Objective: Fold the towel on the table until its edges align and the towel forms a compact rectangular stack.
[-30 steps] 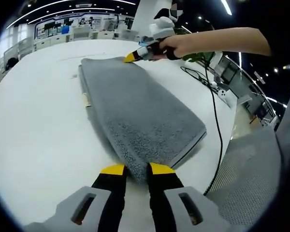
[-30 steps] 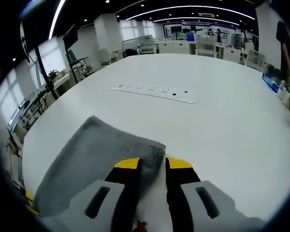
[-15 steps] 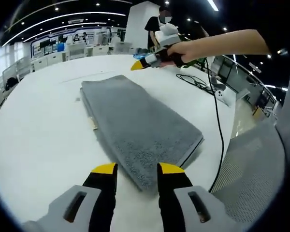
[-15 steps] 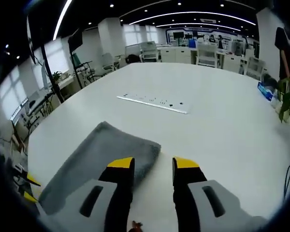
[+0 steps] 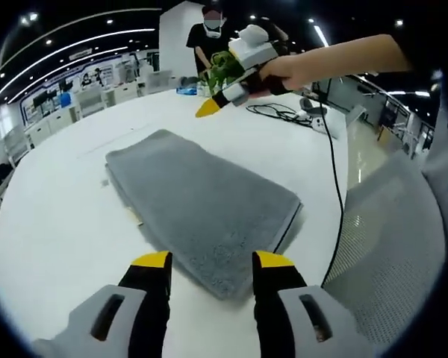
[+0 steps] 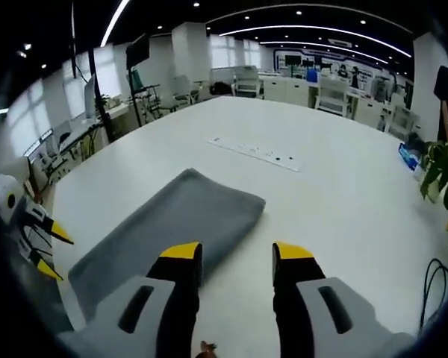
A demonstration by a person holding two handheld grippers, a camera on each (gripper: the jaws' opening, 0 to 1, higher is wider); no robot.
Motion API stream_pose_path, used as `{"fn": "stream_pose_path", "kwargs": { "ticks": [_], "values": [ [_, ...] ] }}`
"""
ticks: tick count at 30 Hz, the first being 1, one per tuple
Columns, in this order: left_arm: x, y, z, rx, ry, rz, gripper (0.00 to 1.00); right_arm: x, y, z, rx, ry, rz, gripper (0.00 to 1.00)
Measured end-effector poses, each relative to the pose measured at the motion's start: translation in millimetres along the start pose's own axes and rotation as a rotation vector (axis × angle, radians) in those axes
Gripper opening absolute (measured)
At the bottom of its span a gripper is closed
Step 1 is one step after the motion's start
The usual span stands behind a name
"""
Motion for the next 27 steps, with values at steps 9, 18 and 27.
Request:
{"fn": "stream_pose_path", "kwargs": {
  "ticks": [9, 18, 27],
  "values": [
    [-10.2, 4.8, 11.8, 0.05, -0.008, 0.016, 0.47, 23.6, -12.9, -25.7, -0.013, -0.076, -0.019, 0.4],
    [-11.5, 14.4, 22.3, 0.096, 0.151, -0.052, 0.45, 53.7, -17.3, -45.5, -0.036, -0.145, -0.057, 0.44],
    [-1.6, 23.7, 31.0, 0.09, 0.231, -0.123, 0.54, 74.0, -25.4, -76.7, -0.103, -0.275, -0.086, 0.46]
  ]
}}
Point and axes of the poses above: the point that each gripper's makers call its tool centre point, and the gripper's own axes: y roughly forward along the fingers, z roughly to its right, x roughly out of its underside, the point moved 6 cm from there along -y, roughly backward along the fingers, and after that the axes turned 7 degrees about -z, right-handed, at the moved point
